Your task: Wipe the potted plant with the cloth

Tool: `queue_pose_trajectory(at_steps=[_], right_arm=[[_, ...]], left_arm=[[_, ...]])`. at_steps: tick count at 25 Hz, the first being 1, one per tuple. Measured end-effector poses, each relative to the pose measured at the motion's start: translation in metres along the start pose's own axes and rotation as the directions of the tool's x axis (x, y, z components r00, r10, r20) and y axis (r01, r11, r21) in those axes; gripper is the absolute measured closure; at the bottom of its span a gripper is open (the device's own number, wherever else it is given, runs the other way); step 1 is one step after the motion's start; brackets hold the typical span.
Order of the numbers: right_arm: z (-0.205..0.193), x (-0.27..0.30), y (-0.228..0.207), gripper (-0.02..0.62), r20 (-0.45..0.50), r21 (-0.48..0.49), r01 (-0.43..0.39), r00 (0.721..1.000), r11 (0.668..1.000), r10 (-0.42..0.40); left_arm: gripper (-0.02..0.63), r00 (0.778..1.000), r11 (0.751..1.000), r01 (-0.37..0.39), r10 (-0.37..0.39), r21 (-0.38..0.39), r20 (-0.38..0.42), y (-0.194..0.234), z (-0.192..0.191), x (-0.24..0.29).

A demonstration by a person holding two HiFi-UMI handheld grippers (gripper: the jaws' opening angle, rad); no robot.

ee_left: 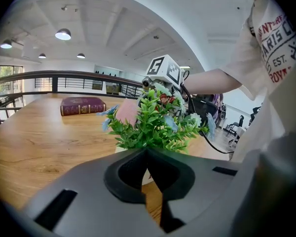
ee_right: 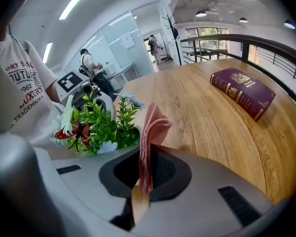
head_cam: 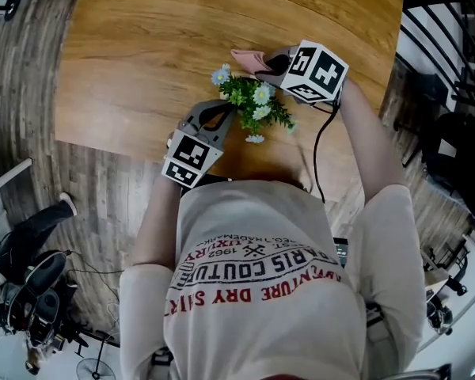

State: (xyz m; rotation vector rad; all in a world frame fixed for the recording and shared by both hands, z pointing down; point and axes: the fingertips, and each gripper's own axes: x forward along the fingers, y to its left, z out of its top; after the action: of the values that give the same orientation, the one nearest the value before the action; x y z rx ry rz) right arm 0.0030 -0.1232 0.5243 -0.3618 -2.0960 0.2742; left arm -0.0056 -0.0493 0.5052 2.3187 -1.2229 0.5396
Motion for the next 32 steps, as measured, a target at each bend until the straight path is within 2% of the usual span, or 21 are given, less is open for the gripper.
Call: queue_pose_trajectory(at_steps=[5,11,16,19,25,32], right_arm=[[-0.003,0.000,0.001,0.558,-0.117,-0.042,-0.084,0.990,0.996,0.079],[-0.003,0.000,0.001,0.558,-0.252,-0.114,-0.141,0.962,0.983,0.108],[0.001,0.007,0.001,0.558,-0.420,-0.225,-0.203,0.903,0.953,0.093],[0.008,0.011,0.001,0.558,-0.485,-0.278,-0.238,0.871,0.931,0.078],[0.013,0.014,0.005,0.558,-0.510,-0.290,-0.273,0.855,0.917,0.093],[0.043,0.028,0.010,0.558,-0.452,-0.278,-0.276,0.883,0.920,0.129]], left_arm=[[0.589,1.000,1.000,0.016,-0.016,-0.002,0.005,-0.003,0.003,0.004],[0.589,1.000,0.999,0.025,-0.025,0.020,-0.011,-0.005,0.006,0.009],[0.589,0.999,0.999,0.033,-0.032,0.031,-0.022,-0.004,0.003,0.010],[0.589,0.999,0.999,0.040,-0.039,0.026,-0.021,-0.002,0.003,0.009],[0.589,0.998,0.997,0.049,-0.047,0.052,-0.040,-0.008,0.000,0.014],[0.589,0.996,0.996,0.079,-0.077,0.037,-0.045,0.004,-0.001,0.005]])
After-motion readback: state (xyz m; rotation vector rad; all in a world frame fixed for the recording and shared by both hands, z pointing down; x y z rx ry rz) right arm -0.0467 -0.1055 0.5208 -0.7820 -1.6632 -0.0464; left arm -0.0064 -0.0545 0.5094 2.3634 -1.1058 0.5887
